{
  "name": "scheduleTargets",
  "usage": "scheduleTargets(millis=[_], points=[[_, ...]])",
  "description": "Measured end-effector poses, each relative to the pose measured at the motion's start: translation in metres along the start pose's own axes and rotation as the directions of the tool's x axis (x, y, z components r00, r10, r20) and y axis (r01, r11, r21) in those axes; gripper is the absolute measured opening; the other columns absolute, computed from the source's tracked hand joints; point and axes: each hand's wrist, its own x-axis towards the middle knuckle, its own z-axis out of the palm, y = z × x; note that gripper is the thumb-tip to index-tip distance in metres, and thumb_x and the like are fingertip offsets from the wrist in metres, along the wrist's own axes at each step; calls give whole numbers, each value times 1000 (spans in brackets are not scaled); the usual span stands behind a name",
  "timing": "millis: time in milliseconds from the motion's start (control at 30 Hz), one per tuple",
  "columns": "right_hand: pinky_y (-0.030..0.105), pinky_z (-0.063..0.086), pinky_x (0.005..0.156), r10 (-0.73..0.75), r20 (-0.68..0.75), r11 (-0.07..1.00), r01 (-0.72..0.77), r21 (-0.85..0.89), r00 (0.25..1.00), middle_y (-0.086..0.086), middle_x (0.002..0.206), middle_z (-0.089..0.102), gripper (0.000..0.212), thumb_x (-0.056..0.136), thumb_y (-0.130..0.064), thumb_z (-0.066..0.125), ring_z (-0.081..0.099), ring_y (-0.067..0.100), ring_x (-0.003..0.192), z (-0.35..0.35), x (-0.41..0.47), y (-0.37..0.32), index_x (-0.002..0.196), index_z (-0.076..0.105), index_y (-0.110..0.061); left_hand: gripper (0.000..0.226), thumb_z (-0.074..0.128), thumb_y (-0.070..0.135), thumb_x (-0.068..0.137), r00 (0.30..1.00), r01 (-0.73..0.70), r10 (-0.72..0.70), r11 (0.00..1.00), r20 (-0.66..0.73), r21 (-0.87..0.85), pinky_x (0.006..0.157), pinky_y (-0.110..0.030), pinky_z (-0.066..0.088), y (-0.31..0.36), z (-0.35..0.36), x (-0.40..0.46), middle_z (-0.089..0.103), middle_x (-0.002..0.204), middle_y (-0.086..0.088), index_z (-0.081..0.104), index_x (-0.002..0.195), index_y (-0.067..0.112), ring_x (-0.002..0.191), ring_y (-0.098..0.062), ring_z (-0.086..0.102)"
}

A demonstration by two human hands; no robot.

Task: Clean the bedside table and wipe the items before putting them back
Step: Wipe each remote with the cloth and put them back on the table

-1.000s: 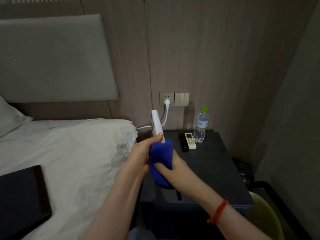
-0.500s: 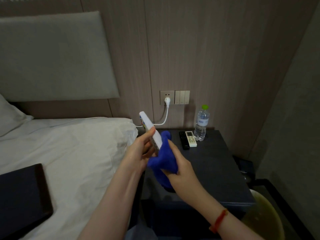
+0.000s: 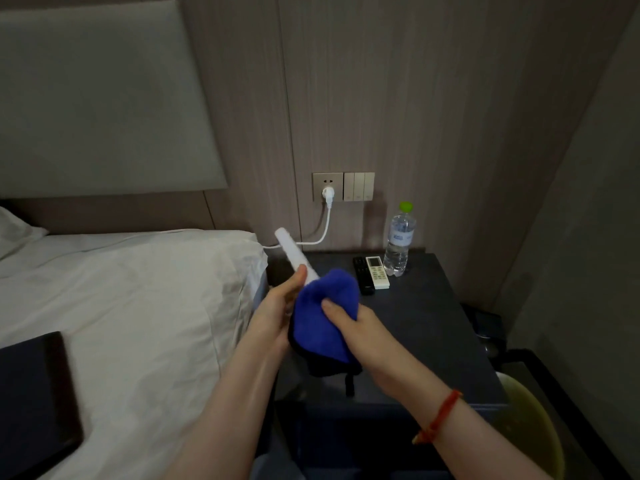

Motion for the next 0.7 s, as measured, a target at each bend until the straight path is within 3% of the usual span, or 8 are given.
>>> scheduleTargets(millis=[67,167,267,300,400,533,600,700], points=[[20,50,79,86,-66,996,-88,-27,994,9,107,65,30,96,-30,44,62,15,91,-4,6,8,111,59,-8,50,70,34,65,1000,22,-22,999,-9,-34,72,-35,53,-1,5,6,69,88,-15,62,101,0,80,-25,67],[30,43,98,-109,-103,901,55,-431,989,6,125,54,36,95,-26,45,55,16,111,-5,12,24,130,46,-16,47,71,26,71,990,55,-59,998,-131,-39,72,-31,52,-3,8,20,68,95,-10,60,111,3,90,-26,65],[15,7,110,-299,103,585,267,-766,949,2,154,13,69,89,-9,51,20,16,139,-12,21,40,147,16,-27,17,59,23,86,985,102,-102,995,-139,-7,37,-12,41,-2,10,40,58,44,1,59,78,8,38,-8,56],[11,-1,107,-312,151,538,305,-785,938,1,156,6,72,88,-6,52,12,16,142,-17,27,44,146,17,-28,31,53,21,91,981,105,-107,994,-161,-21,28,-8,33,-3,8,49,49,32,2,52,62,9,25,-5,46],[17,12,112,-275,90,700,263,-664,957,0,155,16,67,86,-1,49,22,17,140,-32,45,55,144,27,-28,30,53,20,91,970,127,-139,989,-199,-73,30,-11,37,-12,10,68,54,44,-1,57,67,3,28,-3,49],[24,42,85,30,-32,919,-41,-392,999,3,120,57,30,95,-25,45,57,13,103,-43,81,55,125,46,-27,61,66,24,82,946,106,-117,993,-303,-52,42,-17,45,-13,17,104,57,128,-11,45,135,2,110,-27,60],[23,42,69,136,-78,922,-155,-354,988,9,112,61,24,96,-30,44,57,13,87,-53,103,52,113,54,-17,62,72,17,78,926,90,-103,995,-364,-54,52,-16,53,-10,23,124,47,141,-18,47,132,1,115,-35,57],[25,43,68,216,-139,969,-230,-93,967,11,105,62,22,96,-28,43,56,17,85,-71,131,57,105,57,-12,38,80,9,66,890,32,-20,999,-456,20,69,-35,56,-8,30,165,64,112,-20,58,96,1,91,-33,66]])
